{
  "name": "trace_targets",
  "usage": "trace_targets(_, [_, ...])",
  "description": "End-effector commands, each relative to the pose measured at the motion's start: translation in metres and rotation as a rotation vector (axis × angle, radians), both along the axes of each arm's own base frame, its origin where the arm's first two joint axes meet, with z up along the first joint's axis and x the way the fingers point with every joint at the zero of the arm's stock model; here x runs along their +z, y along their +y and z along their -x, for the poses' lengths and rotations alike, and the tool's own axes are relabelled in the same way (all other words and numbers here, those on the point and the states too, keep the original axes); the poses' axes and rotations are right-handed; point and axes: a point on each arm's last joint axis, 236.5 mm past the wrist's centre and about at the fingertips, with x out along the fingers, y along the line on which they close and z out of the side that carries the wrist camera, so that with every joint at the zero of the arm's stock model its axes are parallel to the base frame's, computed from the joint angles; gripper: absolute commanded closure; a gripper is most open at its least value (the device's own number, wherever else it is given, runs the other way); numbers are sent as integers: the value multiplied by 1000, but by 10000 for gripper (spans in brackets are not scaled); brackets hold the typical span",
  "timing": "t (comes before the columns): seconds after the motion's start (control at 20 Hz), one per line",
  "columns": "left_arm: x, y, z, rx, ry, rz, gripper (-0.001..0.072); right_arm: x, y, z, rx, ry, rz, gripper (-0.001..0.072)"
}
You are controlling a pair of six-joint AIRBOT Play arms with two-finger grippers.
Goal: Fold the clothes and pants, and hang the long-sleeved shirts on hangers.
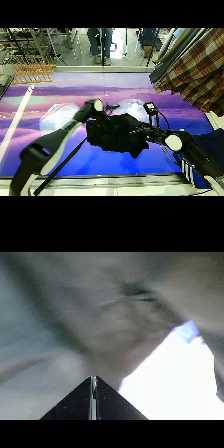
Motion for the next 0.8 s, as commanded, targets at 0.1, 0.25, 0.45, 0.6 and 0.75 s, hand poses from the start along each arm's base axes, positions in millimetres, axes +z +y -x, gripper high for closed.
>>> trace_targets(0.1, [35, 100, -40, 101, -57, -111, 700, 0, 1, 0, 1, 1, -4, 676])
trace_targets(0.25, [23, 125, -51, 114, -48, -114, 700, 1, 1, 0, -1, -2, -6, 676])
trace_targets(0.45, [-14, 131, -48, 114, -36, -111, 700, 5, 2, -6, -10, -30, -14, 676])
trace_targets(0.6, [-27, 117, -45, 108, -31, -44, 700, 15, 3, -11, -7, -53, -17, 676])
trace_targets(0.75, [-36, 116, -47, 110, -26, -42, 700, 20, 6, -16, 35, -74, 9, 676])
